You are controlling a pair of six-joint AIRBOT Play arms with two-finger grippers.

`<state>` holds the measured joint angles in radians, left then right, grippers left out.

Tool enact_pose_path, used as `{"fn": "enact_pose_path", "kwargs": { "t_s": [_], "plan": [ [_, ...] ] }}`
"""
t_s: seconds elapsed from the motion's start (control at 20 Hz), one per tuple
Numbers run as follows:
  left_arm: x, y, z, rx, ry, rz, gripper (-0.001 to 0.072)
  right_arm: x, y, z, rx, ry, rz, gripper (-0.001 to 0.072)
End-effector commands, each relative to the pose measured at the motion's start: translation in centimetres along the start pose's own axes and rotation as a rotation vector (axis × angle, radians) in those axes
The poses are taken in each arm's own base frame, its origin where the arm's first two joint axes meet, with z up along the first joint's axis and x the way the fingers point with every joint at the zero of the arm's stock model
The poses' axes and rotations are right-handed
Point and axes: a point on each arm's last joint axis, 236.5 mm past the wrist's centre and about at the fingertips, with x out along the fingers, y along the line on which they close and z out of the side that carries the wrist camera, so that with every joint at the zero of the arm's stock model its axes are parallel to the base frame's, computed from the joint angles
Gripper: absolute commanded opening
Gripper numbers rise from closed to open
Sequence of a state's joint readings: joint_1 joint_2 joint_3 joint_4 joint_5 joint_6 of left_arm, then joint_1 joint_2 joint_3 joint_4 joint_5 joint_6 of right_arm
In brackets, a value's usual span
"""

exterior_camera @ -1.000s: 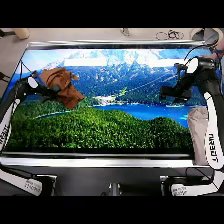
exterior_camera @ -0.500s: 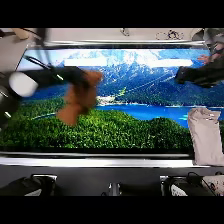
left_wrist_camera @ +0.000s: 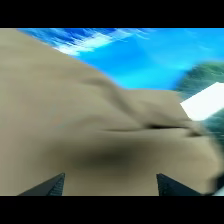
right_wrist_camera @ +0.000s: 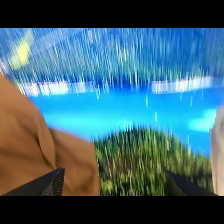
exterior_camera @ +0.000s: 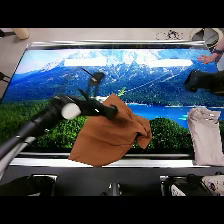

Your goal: Fold the shirts.

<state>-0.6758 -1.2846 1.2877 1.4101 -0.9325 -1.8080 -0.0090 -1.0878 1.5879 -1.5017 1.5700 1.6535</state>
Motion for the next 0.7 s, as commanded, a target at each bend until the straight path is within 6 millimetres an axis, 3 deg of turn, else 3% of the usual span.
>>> {"fn": "enact_pose_path", "kwargs": {
  "t_s": [0.0, 0.1, 0.15, 0.25, 0.3, 0.45, 0.65],
  "plan": [
    [-6.4, 10.9, -3.9, -0.062, 0.207, 0.242, 0.0714, 4.5, 0.9, -5.8, -0.021, 0.277, 0.055, 0.0675],
    [-7.4, 15.6, -10.8, -0.201, 0.373, 0.309, 0.0713, 8.8, 1.2, -10.6, 0.004, 0.434, 0.088, 0.0676],
    [-7.2, 16.5, -14.5, -0.266, 0.432, 0.305, 0.0713, 10.3, 1.3, -13.1, 0.015, 0.505, 0.1, 0.0675],
    [-5.8, 15.8, -20.3, -0.38, 0.508, 0.235, 0.0713, 12.9, 1.8, -18.3, 0.03, 0.636, 0.146, 0.0675],
    [-4.9, 15.0, -22.4, -0.41, 0.528, 0.192, 0.0713, 13.6, 2.4, -19.9, 0.04, 0.671, 0.177, 0.0675],
    [-2.8, 12.7, -26.1, -0.462, 0.595, 0.095, 0.0713, 14.8, 3.2, -22.2, 0.062, 0.707, 0.22, 0.0675],
    [-1.8, 11.9, -27.9, -0.459, 0.618, 0.083, 0.0713, 14.9, 3.2, -22.2, 0.063, 0.705, 0.219, 0.0674]
  ]
}}
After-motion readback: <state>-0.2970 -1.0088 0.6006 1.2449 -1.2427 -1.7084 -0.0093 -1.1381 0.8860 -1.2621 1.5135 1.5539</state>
